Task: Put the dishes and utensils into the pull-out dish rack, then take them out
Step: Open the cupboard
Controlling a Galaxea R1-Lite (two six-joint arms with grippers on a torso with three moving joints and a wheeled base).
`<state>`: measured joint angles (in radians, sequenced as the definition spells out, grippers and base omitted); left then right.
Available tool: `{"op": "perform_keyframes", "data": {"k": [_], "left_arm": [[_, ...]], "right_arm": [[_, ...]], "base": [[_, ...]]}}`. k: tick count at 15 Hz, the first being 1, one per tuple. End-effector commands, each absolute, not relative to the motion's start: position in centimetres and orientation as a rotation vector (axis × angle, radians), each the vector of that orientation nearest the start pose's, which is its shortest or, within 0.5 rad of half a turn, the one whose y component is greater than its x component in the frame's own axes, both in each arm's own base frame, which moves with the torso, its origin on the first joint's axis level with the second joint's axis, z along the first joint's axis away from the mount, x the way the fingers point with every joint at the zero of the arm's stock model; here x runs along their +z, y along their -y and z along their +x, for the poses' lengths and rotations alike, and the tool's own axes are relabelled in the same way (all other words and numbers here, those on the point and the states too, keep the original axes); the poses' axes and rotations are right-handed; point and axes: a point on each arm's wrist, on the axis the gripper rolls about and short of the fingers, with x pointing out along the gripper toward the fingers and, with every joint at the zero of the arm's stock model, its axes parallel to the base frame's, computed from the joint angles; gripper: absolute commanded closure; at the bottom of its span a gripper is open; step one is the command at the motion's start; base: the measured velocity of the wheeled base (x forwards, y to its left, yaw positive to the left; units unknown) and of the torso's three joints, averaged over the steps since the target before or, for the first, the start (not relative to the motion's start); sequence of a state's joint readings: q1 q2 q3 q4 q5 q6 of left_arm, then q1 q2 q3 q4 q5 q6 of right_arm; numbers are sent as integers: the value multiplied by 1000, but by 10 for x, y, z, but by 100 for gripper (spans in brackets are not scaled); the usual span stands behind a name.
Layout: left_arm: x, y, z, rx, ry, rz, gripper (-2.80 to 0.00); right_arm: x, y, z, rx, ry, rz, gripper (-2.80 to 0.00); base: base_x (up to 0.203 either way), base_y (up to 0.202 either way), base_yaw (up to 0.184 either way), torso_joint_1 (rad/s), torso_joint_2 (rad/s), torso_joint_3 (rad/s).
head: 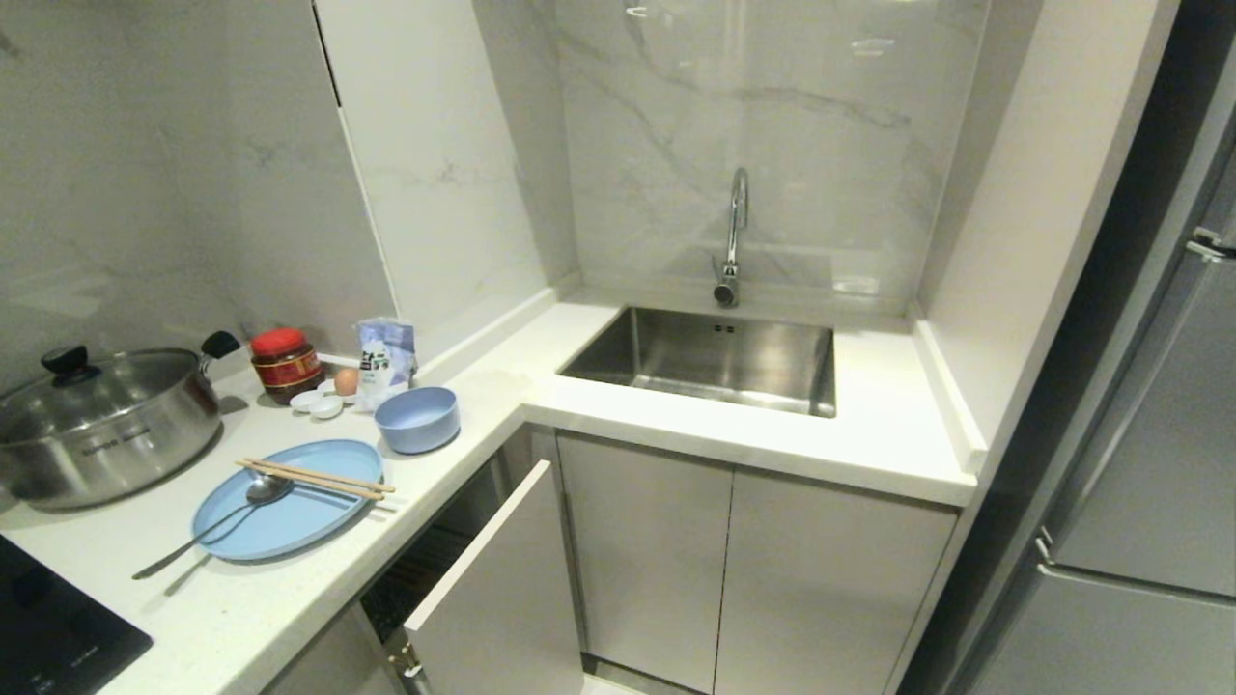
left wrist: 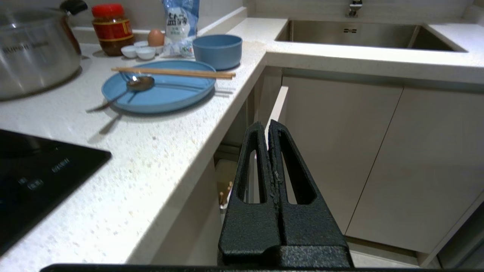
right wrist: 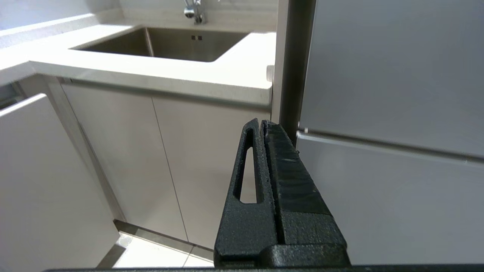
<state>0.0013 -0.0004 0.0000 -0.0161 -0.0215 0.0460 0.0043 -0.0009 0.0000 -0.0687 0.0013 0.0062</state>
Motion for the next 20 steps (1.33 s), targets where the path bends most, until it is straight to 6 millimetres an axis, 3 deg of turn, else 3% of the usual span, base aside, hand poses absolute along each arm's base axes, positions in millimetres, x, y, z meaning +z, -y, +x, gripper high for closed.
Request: {"op": "perform_keyframes", "data": {"k": [1, 15, 20], "left_arm": [[75, 1, -22, -20, 8, 46, 0], [75, 1, -22, -20, 8, 46, 0], [75, 1, -22, -20, 7, 46, 0]], "right_arm": [[76, 0, -21, 6, 48, 6, 0], [76, 0, -21, 6, 48, 6, 0], [76, 0, -21, 6, 48, 6, 0]], "base": [[0, 0, 0, -242, 520, 281], [0, 0, 0, -239, 522, 281], [0, 0, 0, -46, 111, 62]]}}
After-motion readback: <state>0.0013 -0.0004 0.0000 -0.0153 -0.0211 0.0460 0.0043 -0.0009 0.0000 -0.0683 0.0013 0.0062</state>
